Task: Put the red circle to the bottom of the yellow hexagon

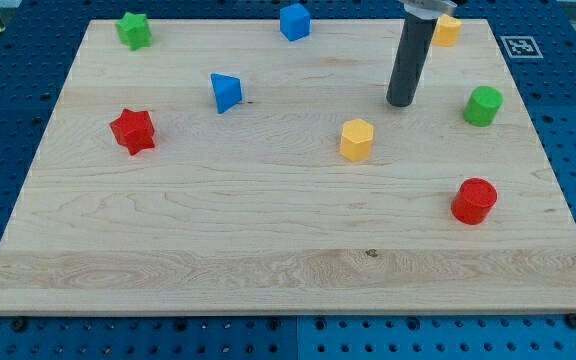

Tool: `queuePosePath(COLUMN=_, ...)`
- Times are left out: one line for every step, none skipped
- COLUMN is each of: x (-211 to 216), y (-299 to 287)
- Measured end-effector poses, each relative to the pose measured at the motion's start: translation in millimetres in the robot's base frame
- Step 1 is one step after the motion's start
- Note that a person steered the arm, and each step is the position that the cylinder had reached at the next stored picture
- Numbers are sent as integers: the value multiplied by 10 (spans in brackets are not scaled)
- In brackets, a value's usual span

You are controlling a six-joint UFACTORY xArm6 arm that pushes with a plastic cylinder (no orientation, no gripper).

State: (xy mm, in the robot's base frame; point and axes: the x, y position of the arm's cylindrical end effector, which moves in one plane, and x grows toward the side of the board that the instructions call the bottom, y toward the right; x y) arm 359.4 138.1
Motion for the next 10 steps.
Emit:
queuePosePath(x=1, y=0)
queuePosePath(x=11, y=-7)
queuePosePath(x=17, y=-148)
queuePosePath(x=114, y=-43)
queuePosePath(x=245, y=-9)
queuePosePath(x=462, y=-9)
queuePosePath(x=469, y=4)
queuePosePath(x=510, y=219)
queuePosePath(x=510, y=228)
queuePosePath(x=510, y=228)
